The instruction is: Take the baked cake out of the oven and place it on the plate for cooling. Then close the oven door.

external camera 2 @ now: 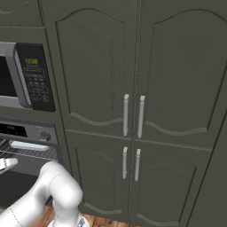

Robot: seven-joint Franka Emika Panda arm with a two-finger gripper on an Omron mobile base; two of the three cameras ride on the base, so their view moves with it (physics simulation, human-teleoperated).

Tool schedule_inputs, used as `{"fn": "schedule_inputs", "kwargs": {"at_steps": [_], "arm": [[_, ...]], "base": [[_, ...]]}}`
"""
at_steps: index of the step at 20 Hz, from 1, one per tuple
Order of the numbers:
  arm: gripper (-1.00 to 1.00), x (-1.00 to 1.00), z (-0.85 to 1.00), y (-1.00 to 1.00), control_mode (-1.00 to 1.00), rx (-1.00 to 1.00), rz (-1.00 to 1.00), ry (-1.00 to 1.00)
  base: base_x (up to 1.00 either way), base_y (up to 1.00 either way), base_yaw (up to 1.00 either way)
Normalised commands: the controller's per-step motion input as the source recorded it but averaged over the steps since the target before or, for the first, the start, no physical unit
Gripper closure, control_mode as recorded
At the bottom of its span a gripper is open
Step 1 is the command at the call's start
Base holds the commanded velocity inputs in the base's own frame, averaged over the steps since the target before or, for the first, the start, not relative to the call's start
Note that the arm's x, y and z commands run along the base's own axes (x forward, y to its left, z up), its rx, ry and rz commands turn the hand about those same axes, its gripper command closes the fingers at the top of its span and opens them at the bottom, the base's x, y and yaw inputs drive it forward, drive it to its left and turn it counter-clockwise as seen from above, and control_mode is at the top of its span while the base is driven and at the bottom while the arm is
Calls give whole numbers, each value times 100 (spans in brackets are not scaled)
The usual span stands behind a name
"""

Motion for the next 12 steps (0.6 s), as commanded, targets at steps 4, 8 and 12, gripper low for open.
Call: {"fn": "schedule_inputs", "kwargs": {"at_steps": [4,8,12], "arm": [[-100,29,10,0,-100,35,-31,0],[-100,13,3,0,-100,29,-22,-8],[-100,1,-16,0,-100,4,-13,-27]], "base": [[0,0,0],[0,0,0],[0,0,0]]}}
